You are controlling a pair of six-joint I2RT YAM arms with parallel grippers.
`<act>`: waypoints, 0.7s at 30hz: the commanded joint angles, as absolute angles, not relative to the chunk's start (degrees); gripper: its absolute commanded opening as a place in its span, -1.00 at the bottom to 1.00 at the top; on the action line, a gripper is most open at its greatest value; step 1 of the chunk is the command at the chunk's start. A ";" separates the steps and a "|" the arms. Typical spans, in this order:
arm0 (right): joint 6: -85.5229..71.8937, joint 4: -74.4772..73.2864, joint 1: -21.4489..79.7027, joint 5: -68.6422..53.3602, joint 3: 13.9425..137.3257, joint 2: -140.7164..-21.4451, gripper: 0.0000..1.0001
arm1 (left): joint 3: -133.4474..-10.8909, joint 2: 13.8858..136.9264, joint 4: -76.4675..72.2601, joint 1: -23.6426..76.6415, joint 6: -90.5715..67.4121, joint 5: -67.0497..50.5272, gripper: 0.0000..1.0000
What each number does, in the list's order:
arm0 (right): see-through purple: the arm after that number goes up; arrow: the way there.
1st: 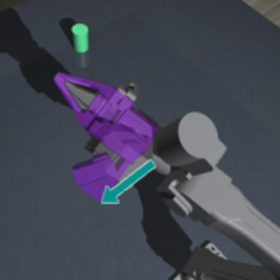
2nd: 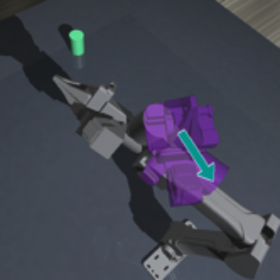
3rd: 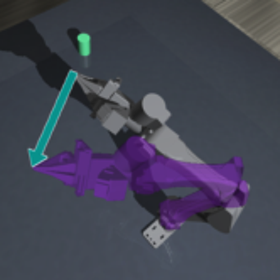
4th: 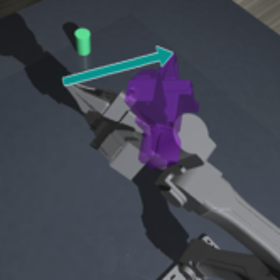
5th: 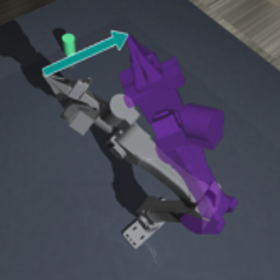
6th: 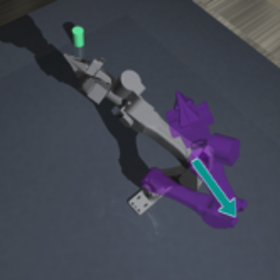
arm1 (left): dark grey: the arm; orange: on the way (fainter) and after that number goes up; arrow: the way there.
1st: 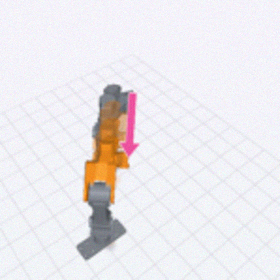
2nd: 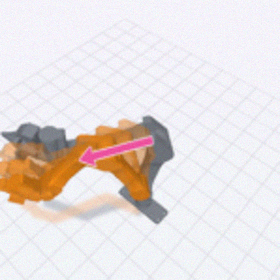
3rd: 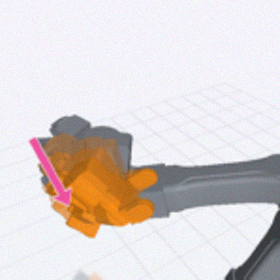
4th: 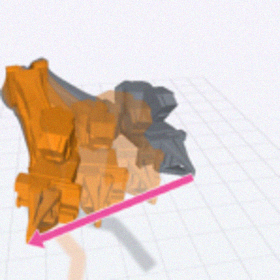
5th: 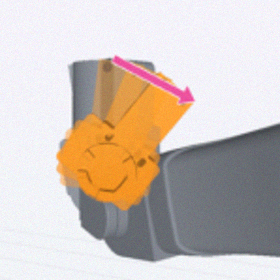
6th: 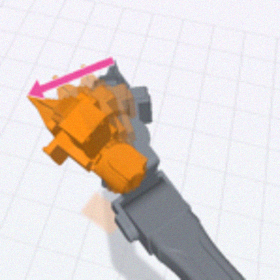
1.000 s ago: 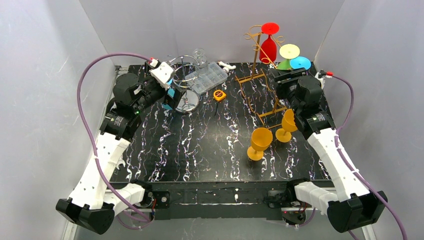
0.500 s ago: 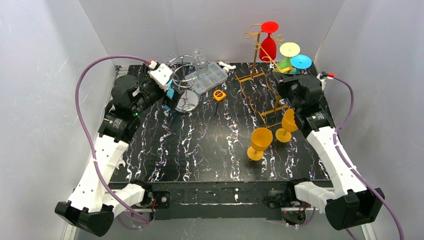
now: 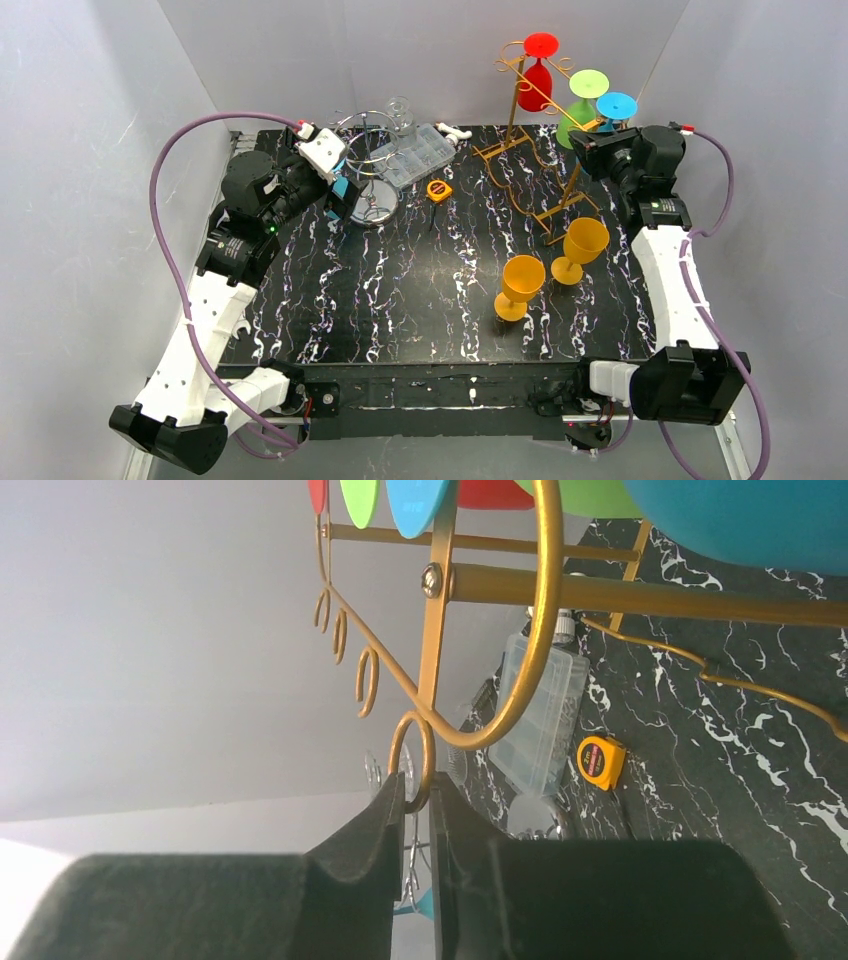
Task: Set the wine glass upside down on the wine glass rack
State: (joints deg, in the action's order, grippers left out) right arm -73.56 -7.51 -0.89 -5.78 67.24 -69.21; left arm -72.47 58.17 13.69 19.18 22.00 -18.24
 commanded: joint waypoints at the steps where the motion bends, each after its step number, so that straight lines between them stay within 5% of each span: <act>1: -69.33 -10.86 -3.83 -10.84 71.50 -71.31 -0.97 | -71.79 56.58 12.88 18.88 22.67 -18.98 0.97; 8: -67.37 -13.75 -8.07 -16.15 74.00 -74.34 -0.96 | -72.97 58.64 13.01 18.83 22.97 -20.75 0.97; 21: -59.06 -27.43 -8.03 -9.99 78.37 -70.73 0.87 | -76.21 62.65 14.01 18.84 20.62 -20.23 0.97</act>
